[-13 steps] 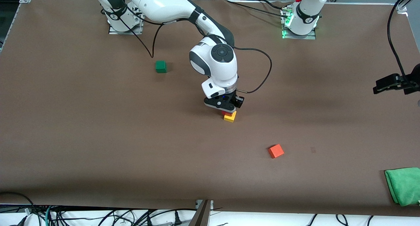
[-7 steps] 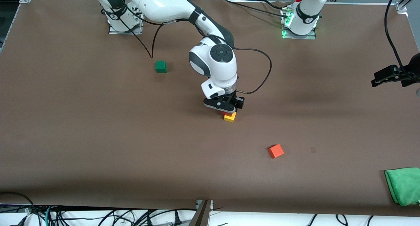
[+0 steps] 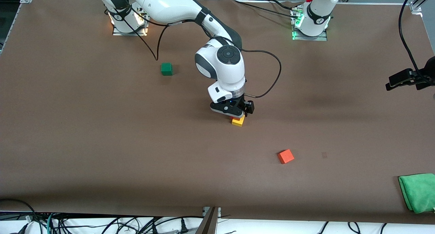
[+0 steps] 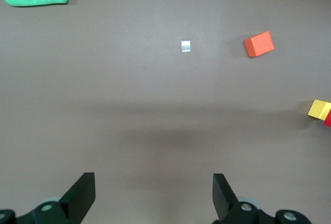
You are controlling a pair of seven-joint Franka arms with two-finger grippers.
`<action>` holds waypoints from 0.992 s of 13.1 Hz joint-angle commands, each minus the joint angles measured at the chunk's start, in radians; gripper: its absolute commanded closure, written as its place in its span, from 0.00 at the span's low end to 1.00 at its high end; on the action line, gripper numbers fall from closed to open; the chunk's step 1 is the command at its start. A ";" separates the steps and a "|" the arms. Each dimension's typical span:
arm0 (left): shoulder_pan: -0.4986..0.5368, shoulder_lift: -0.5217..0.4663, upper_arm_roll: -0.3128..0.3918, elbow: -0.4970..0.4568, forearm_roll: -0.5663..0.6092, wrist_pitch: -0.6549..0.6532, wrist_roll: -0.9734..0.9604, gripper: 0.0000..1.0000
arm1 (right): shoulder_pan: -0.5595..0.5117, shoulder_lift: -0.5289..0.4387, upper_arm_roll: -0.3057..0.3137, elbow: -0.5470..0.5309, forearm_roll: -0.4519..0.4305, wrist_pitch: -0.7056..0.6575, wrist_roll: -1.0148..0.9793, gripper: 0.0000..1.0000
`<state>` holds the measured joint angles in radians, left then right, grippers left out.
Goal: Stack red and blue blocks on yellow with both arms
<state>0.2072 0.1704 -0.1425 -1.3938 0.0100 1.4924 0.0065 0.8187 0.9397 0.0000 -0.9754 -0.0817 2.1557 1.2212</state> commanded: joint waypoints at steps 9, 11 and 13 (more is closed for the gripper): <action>0.000 0.005 0.003 0.007 -0.016 0.003 0.010 0.00 | -0.348 -0.356 0.002 0.017 0.230 -0.544 -0.449 0.00; 0.003 0.005 0.004 0.007 -0.013 0.003 0.010 0.00 | -0.360 -0.459 -0.058 -0.072 0.227 -0.611 -0.506 0.00; 0.003 0.003 0.004 0.007 -0.013 0.003 0.010 0.00 | -0.362 -0.594 -0.124 -0.249 0.229 -0.600 -0.673 0.00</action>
<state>0.2081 0.1754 -0.1418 -1.3933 0.0100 1.4928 0.0065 0.4459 0.5105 -0.0737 -0.9967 0.1306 1.5387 0.6611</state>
